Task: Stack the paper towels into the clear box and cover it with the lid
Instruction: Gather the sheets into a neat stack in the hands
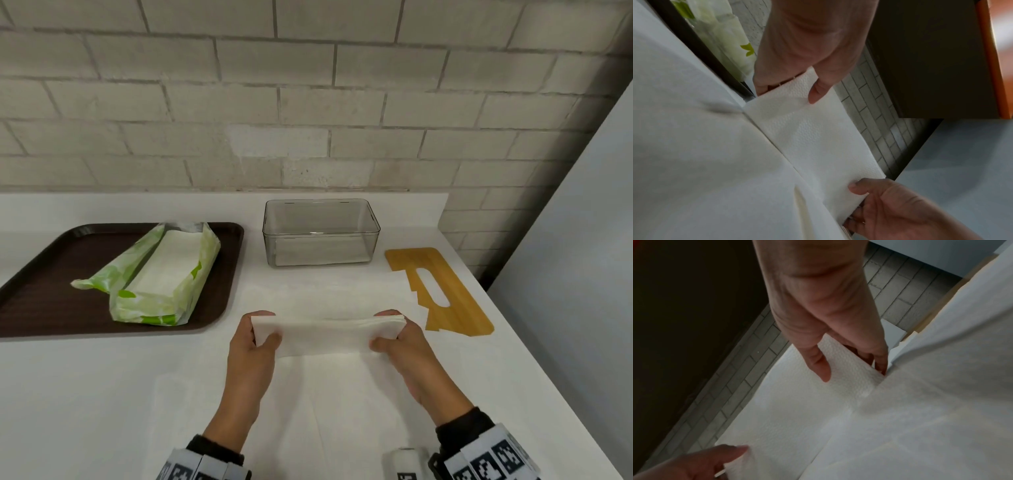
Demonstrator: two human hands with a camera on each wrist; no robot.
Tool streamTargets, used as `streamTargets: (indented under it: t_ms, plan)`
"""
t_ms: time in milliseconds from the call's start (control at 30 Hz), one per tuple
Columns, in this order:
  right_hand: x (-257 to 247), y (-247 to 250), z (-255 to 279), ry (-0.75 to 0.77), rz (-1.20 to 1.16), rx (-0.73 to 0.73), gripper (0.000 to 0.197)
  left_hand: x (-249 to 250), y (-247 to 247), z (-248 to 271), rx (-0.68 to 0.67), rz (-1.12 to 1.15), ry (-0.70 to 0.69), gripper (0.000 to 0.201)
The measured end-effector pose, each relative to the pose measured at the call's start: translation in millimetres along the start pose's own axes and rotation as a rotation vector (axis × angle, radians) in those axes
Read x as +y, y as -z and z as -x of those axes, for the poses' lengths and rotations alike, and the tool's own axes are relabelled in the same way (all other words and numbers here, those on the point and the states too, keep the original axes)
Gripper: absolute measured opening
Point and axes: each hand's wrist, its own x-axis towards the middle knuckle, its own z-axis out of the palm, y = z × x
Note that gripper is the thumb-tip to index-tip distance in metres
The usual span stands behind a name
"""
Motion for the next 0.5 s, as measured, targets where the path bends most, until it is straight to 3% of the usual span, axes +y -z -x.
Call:
streamTargets:
  t_ms: [200, 367, 500]
  plan:
    - [-30.4, 8.5, -2.9, 0.063, -0.020, 0.016, 0.025, 9.2, 11.5, -5.0, -0.017, -0.019, 0.005, 0.016]
    - [-65.3, 1.0, -11.6, 0.197, -0.368, 0.098, 0.020, 18.6, 9.7, -9.9, -0.079, 0.345, 0.205, 0.016]
    - [-75.0, -26.1, -11.8, 0.138, -0.515, -0.009, 0.023, 21.3, -6.9, -10.8, -0.078, 0.540, 0.245, 0.018]
